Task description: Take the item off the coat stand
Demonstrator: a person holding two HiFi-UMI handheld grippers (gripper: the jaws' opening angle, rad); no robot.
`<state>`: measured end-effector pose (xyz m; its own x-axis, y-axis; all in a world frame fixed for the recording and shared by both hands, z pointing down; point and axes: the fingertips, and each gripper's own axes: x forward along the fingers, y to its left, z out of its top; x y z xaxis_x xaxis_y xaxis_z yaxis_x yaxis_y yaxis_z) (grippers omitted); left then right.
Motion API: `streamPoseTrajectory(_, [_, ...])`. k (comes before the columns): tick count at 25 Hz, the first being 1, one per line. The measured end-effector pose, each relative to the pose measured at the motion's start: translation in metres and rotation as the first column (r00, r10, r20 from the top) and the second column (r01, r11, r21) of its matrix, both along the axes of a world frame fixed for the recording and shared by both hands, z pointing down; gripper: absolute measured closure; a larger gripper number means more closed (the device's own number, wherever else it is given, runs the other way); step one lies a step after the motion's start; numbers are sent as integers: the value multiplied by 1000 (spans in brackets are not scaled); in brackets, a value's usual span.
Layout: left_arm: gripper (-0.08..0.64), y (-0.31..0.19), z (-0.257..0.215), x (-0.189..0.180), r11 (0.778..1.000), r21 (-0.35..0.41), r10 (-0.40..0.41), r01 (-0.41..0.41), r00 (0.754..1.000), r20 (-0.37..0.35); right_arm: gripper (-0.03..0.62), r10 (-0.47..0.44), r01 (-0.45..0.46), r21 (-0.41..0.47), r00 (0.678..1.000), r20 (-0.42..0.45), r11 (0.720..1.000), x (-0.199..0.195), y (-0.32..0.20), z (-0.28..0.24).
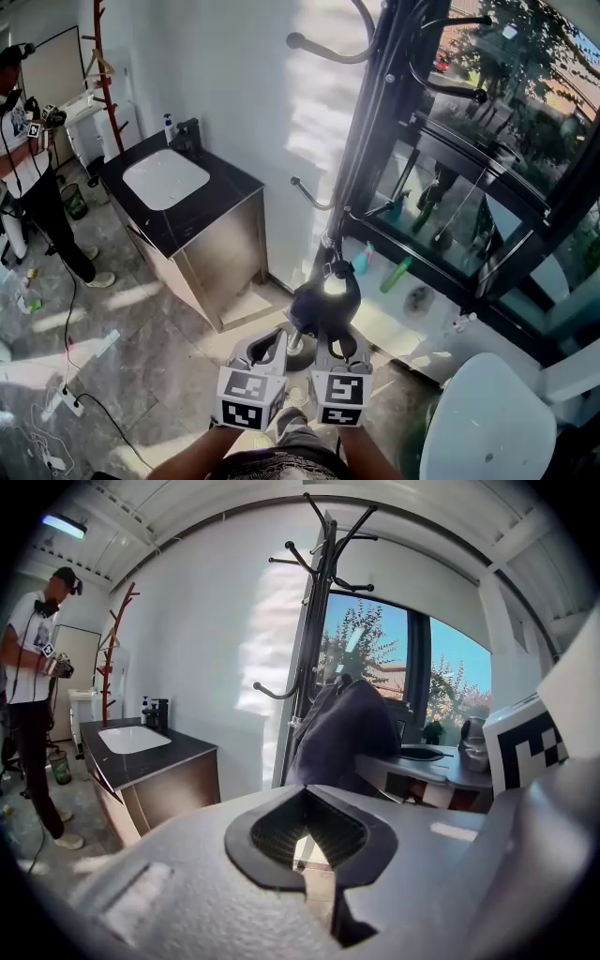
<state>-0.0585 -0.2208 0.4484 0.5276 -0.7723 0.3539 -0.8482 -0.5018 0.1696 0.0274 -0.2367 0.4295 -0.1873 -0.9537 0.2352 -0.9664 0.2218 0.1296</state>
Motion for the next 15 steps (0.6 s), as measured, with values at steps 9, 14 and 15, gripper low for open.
streamPoseTrajectory(9, [555, 25, -8, -13, 998, 48, -28, 28, 1000, 3, 571, 15, -15, 7, 1000, 17, 1000, -1, 35, -3])
streamPoseTrajectory(14, [555, 39, -7, -11, 998, 55, -26, 26, 1000, 7, 571, 37, -36, -13, 998, 43, 999, 7, 54, -1])
streamPoseTrajectory(15, [555, 41, -6, -10, 998, 56, -23, 22, 1000, 10, 571, 43, -42, -17, 998, 46, 999, 10, 58, -1])
